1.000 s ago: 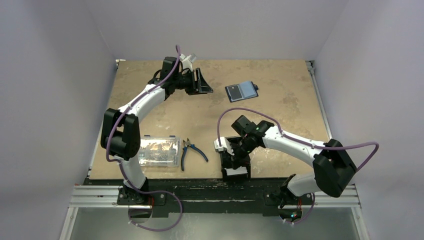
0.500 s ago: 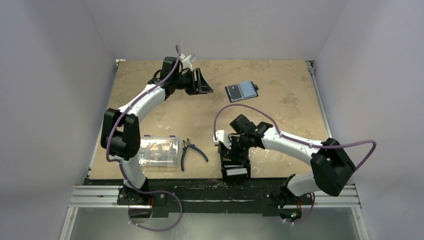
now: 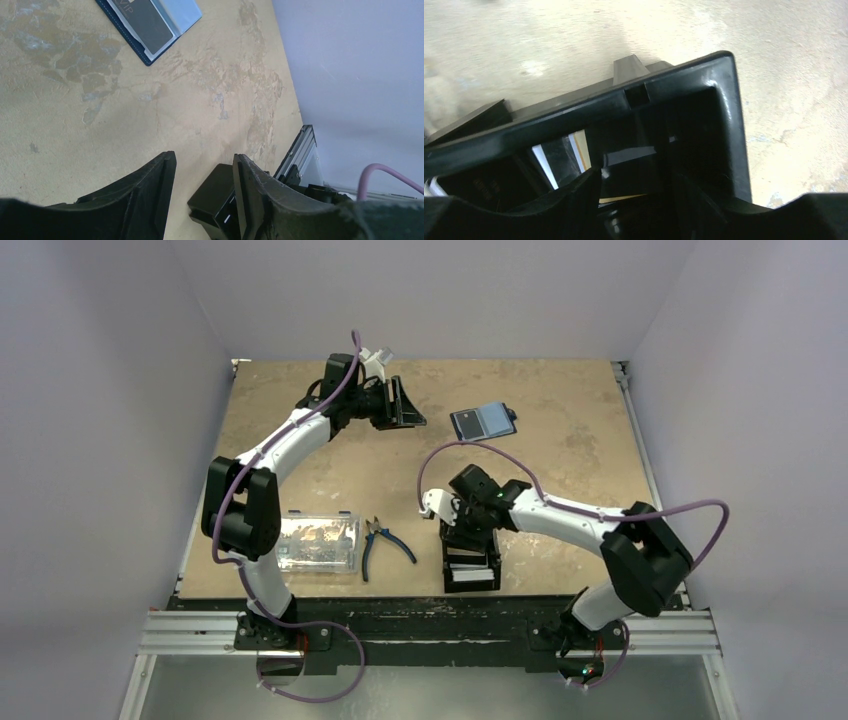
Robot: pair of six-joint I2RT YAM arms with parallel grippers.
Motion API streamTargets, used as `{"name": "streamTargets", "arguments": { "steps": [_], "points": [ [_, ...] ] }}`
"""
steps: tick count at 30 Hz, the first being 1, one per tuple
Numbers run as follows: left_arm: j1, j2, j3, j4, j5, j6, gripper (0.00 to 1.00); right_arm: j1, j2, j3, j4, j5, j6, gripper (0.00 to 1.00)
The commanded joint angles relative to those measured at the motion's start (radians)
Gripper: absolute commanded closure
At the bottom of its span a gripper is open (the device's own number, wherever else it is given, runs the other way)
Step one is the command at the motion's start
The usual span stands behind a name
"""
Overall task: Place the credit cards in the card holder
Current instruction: Move the storage box to the center of the board.
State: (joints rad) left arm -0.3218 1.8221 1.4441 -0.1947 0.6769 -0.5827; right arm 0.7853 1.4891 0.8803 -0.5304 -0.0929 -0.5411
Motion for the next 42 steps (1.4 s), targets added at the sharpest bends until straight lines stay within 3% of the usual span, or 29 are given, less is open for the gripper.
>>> {"name": "streamTargets", "arguments": {
  "steps": [1, 7, 12, 18, 20, 28, 36, 42],
  "points": [
    [0.007, 0.002, 0.002, 0.039, 0.016, 0.014, 0.51, -0.001, 0.047, 0.045, 0.116, 0.151, 0.084, 0.39],
    [0.011, 0.005, 0.004, 0.036, 0.015, 0.014, 0.51, -0.003, 0.131, 0.096, 0.197, 0.349, 0.274, 0.38],
    [0.021, 0.002, 0.004, 0.037, 0.013, 0.012, 0.51, -0.013, 0.266, 0.226, 0.124, 0.426, 0.437, 0.37],
    [0.026, 0.003, 0.005, 0.034, 0.013, 0.013, 0.51, -0.040, 0.200, 0.219, 0.087, 0.290, 0.384, 0.30],
    [0.027, 0.002, 0.005, 0.035, 0.015, 0.010, 0.51, -0.066, 0.143, 0.191, 0.088, 0.197, 0.344, 0.24],
    [0.027, 0.002, 0.003, 0.039, 0.019, 0.006, 0.51, -0.138, -0.060, 0.045, 0.114, -0.199, 0.127, 0.19],
    [0.027, 0.001, 0.002, 0.042, 0.021, 0.007, 0.51, -0.139, 0.032, 0.084, 0.097, -0.554, 0.245, 0.06],
    [0.027, -0.006, 0.001, 0.048, 0.029, 0.001, 0.51, -0.137, 0.133, 0.132, 0.075, -0.431, 0.343, 0.05]
  ]
}}
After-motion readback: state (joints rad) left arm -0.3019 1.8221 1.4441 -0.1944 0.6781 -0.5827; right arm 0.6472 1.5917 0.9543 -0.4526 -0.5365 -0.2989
